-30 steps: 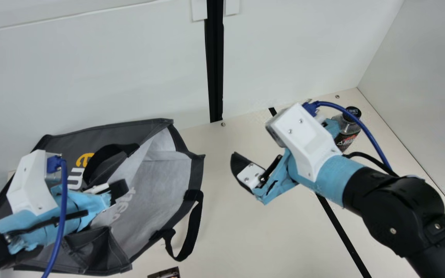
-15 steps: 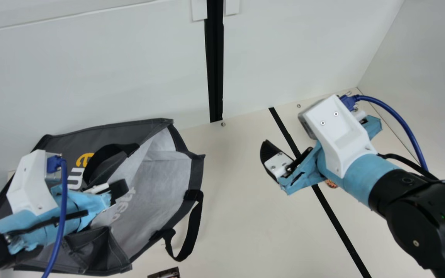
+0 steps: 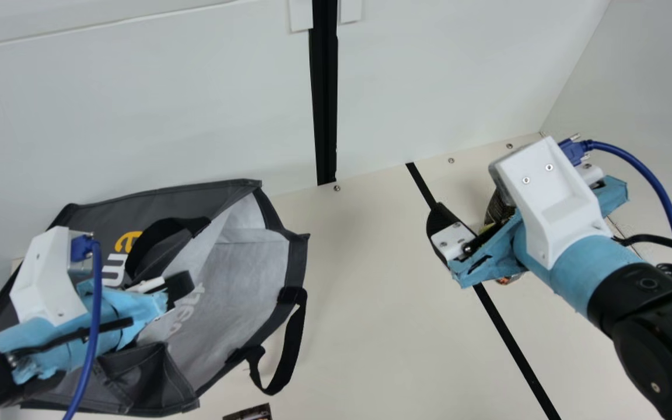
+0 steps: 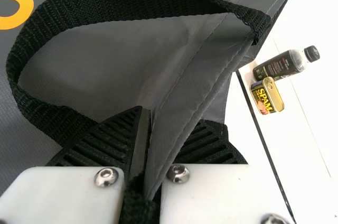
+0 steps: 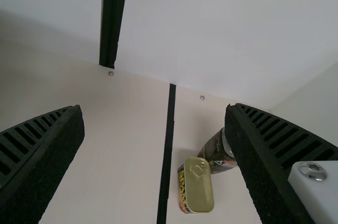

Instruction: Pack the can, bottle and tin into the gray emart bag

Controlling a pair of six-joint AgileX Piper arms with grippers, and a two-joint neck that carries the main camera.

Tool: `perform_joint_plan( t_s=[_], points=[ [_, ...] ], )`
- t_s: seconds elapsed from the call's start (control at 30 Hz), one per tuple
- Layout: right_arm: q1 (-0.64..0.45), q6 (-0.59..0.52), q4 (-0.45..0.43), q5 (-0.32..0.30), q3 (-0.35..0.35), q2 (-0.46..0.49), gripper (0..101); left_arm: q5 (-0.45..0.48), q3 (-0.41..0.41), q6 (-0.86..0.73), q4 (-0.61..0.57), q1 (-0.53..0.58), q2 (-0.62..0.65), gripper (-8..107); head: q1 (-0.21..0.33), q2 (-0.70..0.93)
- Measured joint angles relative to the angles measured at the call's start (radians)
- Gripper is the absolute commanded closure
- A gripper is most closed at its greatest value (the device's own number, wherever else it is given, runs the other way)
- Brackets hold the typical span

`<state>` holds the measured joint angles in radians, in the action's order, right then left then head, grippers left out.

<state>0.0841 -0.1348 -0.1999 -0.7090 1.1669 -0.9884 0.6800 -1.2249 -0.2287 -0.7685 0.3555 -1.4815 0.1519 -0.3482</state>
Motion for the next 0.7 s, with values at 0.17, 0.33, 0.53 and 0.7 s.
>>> perform_joint_plan(
  t_s=[0.17, 0.33, 0.53, 0.7],
  points=[
    [-0.018, 0.014, -0.016, -0.027, 0.010, 0.015, 10, 0.000, 0.000, 0.000, 0.000, 0.000, 0.000, 89, 0.000, 0.000],
    [-0.045, 0.014, -0.019, -0.040, 0.017, 0.033, 10, 0.000, 0.000, 0.000, 0.000, 0.000, 0.000, 89, -0.002, 0.000],
    [-0.088, 0.013, -0.019, -0.049, 0.018, 0.052, 10, 0.000, 0.000, 0.000, 0.000, 0.000, 0.000, 89, 0.000, 0.000],
    [-0.130, 0.016, -0.018, -0.062, 0.019, 0.067, 10, 0.000, 0.000, 0.000, 0.000, 0.000, 0.000, 89, 0.000, 0.002]
  ],
)
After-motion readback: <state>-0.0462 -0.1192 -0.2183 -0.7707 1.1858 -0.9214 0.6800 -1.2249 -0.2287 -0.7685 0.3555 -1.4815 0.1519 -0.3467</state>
